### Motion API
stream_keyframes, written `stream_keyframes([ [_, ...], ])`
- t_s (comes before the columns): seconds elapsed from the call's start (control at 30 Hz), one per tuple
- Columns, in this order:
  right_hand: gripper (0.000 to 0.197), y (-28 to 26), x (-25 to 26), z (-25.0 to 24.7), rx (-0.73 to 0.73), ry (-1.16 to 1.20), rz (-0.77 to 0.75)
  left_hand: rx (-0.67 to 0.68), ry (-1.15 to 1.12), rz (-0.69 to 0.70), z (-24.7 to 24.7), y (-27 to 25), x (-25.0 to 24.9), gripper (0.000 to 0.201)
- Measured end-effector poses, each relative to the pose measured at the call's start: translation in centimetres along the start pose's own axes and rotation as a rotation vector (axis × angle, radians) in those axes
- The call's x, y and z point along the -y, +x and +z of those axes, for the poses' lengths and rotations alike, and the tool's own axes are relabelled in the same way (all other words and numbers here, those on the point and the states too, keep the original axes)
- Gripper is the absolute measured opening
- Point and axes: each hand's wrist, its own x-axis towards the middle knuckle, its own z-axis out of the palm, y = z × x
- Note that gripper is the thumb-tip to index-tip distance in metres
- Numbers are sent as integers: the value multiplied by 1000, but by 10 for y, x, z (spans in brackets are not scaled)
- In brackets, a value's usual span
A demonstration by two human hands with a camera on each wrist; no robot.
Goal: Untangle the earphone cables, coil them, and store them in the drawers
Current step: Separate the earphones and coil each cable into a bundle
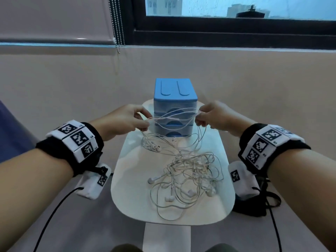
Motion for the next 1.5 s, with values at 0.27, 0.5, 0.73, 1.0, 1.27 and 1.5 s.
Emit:
stream_keyframes([
  [0.27, 27, 0, 32, -24, -463, 130, -232, -28, -354, -5, -3, -6, -5, 14],
  [0.5, 8, -20, -11, 19, 159, -412, -99, 260, 70, -40, 7, -20, 14, 15],
  [0.73, 60, -39, -14, 20, 195, -261, -121, 305, 238, -1, 5, -37, 3, 24],
  [1.0, 41, -92, -5, 1, -164, 101, -169, 156, 243, 128, 3, -75, -26, 3],
  [1.27, 23, -142, -42, 77, -319, 523, 316, 353, 568, 225, 99, -115, -13, 71],
  [1.5, 31, -162, -45, 78, -92, 343, 255, 202, 602, 176, 128, -131, -6, 66],
])
